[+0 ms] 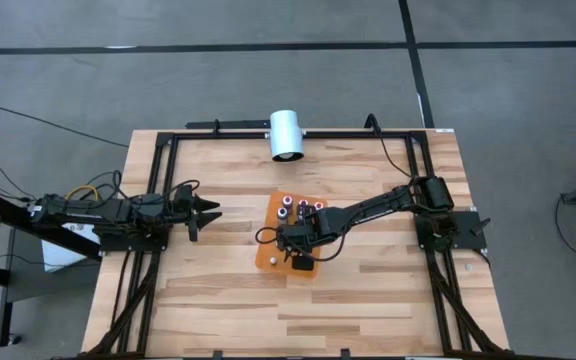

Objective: Pick & Place food coloring
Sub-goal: Put the small green food coloring bottle into the orange bin, then return to Home Position

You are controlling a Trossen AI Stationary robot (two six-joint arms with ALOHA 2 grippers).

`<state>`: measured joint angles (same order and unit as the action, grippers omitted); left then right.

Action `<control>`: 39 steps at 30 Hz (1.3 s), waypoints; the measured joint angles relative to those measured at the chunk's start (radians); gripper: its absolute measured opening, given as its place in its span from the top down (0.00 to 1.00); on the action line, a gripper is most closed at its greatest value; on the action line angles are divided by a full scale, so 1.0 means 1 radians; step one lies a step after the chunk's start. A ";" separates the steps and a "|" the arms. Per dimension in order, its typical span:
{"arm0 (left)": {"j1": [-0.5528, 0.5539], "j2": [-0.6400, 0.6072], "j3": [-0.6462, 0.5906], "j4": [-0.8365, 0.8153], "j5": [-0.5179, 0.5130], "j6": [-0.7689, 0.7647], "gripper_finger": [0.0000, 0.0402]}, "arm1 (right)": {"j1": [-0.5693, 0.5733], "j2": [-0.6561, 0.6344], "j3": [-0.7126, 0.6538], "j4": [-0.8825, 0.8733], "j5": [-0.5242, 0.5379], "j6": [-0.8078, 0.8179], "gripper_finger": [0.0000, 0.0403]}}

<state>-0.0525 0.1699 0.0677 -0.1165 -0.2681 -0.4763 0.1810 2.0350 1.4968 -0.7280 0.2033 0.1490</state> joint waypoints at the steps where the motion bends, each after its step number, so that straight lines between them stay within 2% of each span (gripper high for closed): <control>1: 0.000 0.000 0.000 0.000 0.000 0.000 0.58 | 0.000 0.000 0.000 0.000 -0.001 0.000 0.75; 13: 0.000 0.000 0.000 0.000 0.000 -0.006 0.58 | 0.000 0.000 0.000 -0.002 0.002 0.000 0.70; 17: 0.000 0.000 0.000 0.001 0.000 0.004 0.58 | -0.007 -0.033 0.014 -0.054 -0.001 0.001 0.70; 25: 0.000 0.000 -0.001 0.014 -0.001 0.012 0.58 | -0.007 -0.247 0.043 -0.075 0.014 -0.051 0.70; 32: 0.000 0.000 -0.002 0.034 0.007 0.021 0.58 | -0.004 -0.427 -0.147 -0.056 0.013 -0.037 0.70; 39: 0.000 0.000 -0.002 0.110 0.137 0.096 0.58 | 0.067 -0.634 -0.443 0.167 0.005 0.091 0.70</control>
<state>-0.0528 0.1696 0.0662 -0.0070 -0.1312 -0.3800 0.2481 1.4007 1.0543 -0.5607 0.2085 0.2397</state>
